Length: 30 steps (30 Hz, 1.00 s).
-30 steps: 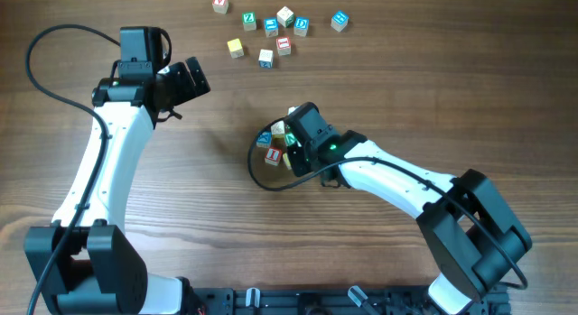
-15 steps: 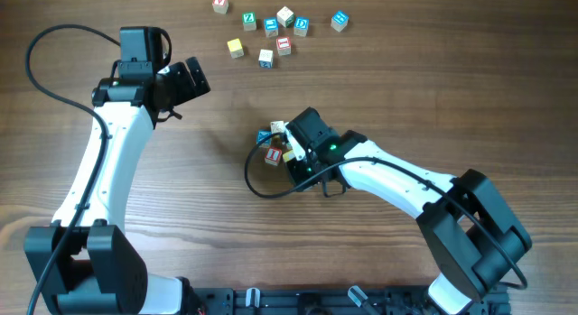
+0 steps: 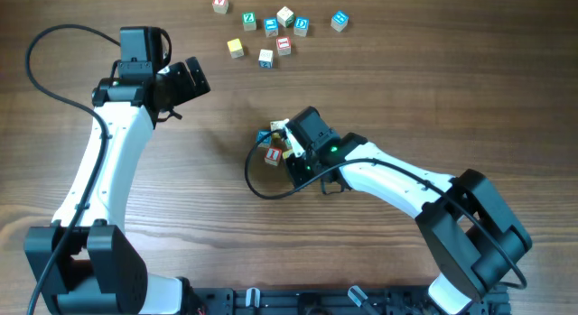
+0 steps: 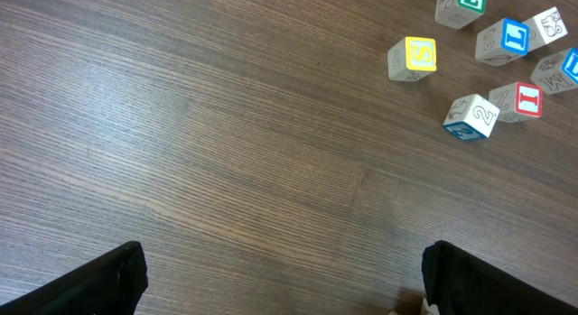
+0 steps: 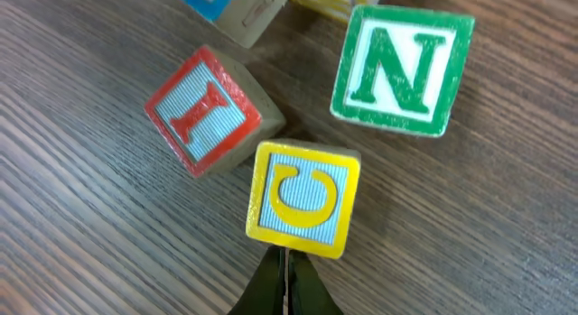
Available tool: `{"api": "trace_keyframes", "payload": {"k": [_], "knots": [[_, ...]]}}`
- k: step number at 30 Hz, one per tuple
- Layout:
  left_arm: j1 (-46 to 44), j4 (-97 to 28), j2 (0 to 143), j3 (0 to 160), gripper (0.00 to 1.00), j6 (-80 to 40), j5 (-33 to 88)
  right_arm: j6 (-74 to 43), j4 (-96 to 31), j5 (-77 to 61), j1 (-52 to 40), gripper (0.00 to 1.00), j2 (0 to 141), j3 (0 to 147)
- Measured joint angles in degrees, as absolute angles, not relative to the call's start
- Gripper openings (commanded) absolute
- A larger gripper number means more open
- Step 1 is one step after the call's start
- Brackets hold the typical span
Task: Form a circle
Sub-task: 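Lower the yellow C block between the red I and green N blocks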
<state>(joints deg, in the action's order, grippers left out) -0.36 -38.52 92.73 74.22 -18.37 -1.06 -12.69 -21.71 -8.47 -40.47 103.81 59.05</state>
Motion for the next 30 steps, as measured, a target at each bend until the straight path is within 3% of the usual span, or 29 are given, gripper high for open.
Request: {"api": "trace_keyframes", "payload": {"k": [30], "knots": [[-0.4, -38.5, 92.7, 74.2, 1.00, -18.4, -1.1, -12.7, -21.7, -2.3, -40.5, 0.04, 103.8, 59.0]]}}
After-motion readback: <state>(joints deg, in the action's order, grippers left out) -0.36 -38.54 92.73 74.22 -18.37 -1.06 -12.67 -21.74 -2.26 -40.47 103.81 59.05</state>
